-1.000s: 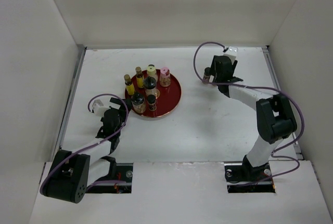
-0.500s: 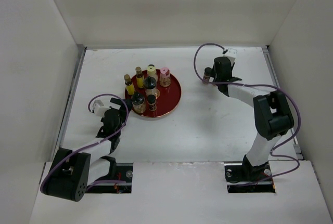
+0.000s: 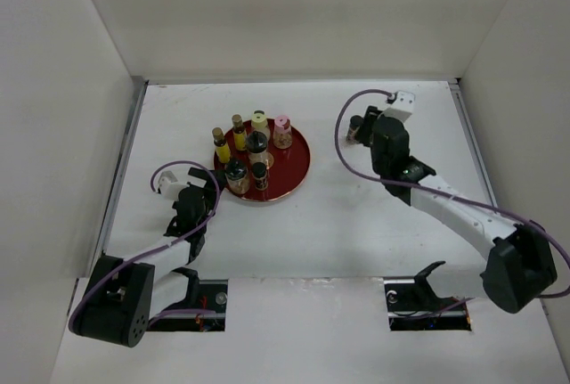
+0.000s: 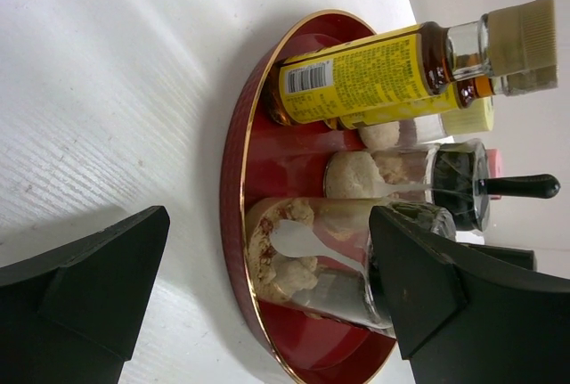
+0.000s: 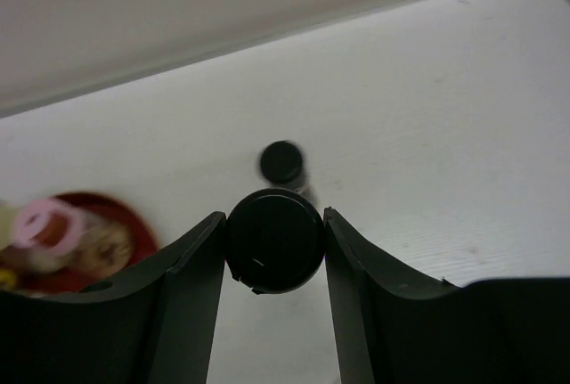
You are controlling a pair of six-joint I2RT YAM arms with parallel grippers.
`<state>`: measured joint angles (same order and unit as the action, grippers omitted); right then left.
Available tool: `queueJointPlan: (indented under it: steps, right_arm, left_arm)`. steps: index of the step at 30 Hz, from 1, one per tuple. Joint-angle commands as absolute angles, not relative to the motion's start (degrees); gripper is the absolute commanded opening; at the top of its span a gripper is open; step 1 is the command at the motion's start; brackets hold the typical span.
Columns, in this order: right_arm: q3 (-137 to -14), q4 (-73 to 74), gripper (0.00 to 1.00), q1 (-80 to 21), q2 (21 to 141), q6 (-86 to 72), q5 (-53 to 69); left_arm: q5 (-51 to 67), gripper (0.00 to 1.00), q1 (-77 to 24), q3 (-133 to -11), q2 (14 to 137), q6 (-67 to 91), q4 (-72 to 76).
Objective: Organize the condiment bottles
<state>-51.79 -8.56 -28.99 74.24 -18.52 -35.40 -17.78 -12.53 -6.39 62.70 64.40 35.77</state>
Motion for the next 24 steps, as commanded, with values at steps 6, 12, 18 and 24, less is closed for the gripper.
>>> queueJointPlan:
  steps: [6, 12, 18, 24]
  right_arm:
    - [-58.34, -16.0, 0.37, -44.41, 85.14, -21.45, -28.04]
    - [-67.84, -15.73, 0.36, -49.69, 96.93, -17.85, -29.0]
    - [-71.37, -14.77, 0.37, -52.33, 104.14, -17.14, -30.49]
    - [-71.54, -15.29, 0.38, -53.22, 106.96, -16.52, -32.25]
  left_arm:
    - [-18.89, 1.0, -13.4, -7.21, 60.65, 63.72, 38.41]
    - [-18.72, 1.0, -13.05, -6.5, 59.07, 63.63, 38.23]
    - [-18.28, 1.0, -13.4, -6.77, 59.77, 63.9, 37.88]
    - [-18.11, 1.0, -13.58, -6.86, 60.55, 63.9, 38.06]
